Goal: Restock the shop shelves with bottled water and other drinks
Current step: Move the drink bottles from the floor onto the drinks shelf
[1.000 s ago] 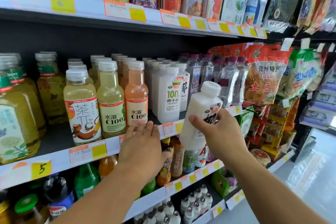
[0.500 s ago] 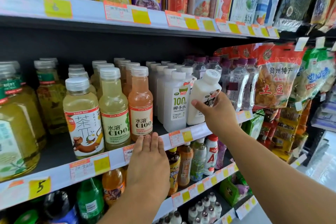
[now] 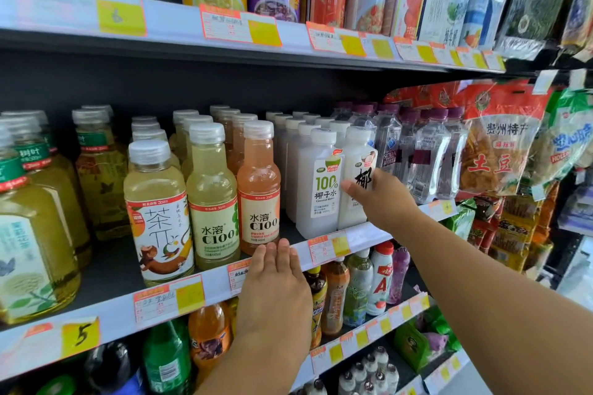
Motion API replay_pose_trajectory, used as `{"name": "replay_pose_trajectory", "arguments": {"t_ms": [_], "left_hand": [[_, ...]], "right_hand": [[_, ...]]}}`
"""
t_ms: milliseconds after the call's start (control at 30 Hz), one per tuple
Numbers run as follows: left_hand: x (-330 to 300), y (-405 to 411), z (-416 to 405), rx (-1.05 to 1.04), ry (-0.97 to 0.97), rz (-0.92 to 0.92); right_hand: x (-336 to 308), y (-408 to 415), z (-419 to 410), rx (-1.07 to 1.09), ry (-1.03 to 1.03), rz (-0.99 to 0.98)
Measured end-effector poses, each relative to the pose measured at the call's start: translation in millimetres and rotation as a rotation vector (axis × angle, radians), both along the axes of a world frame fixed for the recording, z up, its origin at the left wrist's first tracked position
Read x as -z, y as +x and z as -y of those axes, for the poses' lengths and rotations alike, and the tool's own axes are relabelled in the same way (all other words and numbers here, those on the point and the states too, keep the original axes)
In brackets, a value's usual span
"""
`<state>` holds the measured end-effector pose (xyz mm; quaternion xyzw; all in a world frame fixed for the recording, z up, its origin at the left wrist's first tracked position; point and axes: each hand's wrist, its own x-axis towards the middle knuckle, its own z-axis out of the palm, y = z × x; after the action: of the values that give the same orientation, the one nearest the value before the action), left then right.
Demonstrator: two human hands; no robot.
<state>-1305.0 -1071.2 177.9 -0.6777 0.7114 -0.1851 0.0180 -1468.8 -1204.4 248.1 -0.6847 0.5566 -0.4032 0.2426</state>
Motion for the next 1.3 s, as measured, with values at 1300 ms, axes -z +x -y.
{"name": "replay_pose_trajectory", "arguments": {"t_ms": [1300], "left_hand": [[8, -10, 2, -0.076, -0.086, 0.107]], "right_hand": [[279, -103, -120, 0.444, 0.389, -0.027]]}}
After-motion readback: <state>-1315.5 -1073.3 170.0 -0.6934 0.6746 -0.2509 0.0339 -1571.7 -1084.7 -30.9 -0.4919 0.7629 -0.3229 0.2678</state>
